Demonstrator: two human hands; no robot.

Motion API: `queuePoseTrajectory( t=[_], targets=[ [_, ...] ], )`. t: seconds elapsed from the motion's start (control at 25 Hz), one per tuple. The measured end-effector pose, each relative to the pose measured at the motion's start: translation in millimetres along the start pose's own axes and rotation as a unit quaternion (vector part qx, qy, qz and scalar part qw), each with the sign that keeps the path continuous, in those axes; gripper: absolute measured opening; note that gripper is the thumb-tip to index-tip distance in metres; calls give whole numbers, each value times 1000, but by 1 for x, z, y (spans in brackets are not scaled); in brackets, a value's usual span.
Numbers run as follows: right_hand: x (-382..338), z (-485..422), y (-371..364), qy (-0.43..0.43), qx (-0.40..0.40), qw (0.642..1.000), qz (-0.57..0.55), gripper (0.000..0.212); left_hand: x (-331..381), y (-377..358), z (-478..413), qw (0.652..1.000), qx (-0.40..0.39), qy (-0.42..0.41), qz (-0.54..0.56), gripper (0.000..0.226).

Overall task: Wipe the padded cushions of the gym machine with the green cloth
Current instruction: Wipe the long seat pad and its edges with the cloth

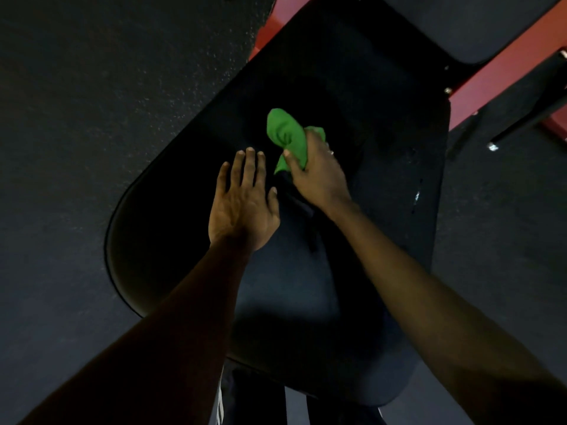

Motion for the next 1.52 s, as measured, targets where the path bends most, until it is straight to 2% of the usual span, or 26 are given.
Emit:
queuePoseTrajectory(
  t=[0.08, 0.16, 0.24, 0.32, 0.44, 0.56, 0.72, 0.84, 0.96, 1.16, 1.24, 1.36, 1.44, 1.52],
  targets=[
    [32, -36, 11, -50, 12, 998, 29, 47, -1, -1, -1, 1000, 0, 0, -1, 66],
    [65, -70, 26, -136, 30, 990, 10, 46, -1, -2, -1, 1000, -2, -2, -6, 66],
    [71, -77, 29, -175, 55, 983, -19, 46, 0, -2, -1, 1000, -1, -2, -5, 66],
    [50, -50, 22, -158, 49, 986, -17, 50, 0, 0, -1, 1000, 3, 0, 4, 67],
    [2, 37, 14, -80, 23, 996, -42, 55, -1, 1, -1, 1000, 1, 2, 6, 68],
    [-7, 102, 19, -64, 11, 997, -45, 55, 0, 0, -1, 1000, -7, 0, 1, 68],
    [47, 55, 33, -140, 65, 988, -17, 40, 0, -1, 0, 1000, -13, -2, -7, 67],
    [83, -5, 38, -190, 92, 977, -23, 40, -1, -1, 0, 1000, -12, -2, -3, 67],
    [80, -14, 37, -208, 93, 973, -21, 44, 0, -2, 1, 1000, -9, -3, -2, 66],
    [9, 101, 19, -79, 13, 996, -36, 57, -1, 0, 1, 1000, -4, -4, 4, 66],
    [13, 122, 26, -58, 12, 998, -34, 55, -1, -2, 1, 1000, -2, -6, 3, 66],
    [60, 78, 36, -125, 47, 991, -8, 43, -1, -2, 2, 1000, 5, -6, 2, 66],
    [95, 37, 46, -200, 87, 976, -29, 41, 0, -2, 2, 1000, 7, -7, 3, 66],
    [108, 17, 51, -229, 115, 966, -30, 42, -1, -3, 1, 1000, 7, -10, -5, 67]
  ],
)
Point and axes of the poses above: each hand's wrist, its own z-axis away from the middle knuckle, its own y-axis out of the back of the hand, x = y × z, the point moved 6 cm from there along -z, towards the middle knuckle, and after that the axes turned 9 degrees about y, right-handed, at the moved point
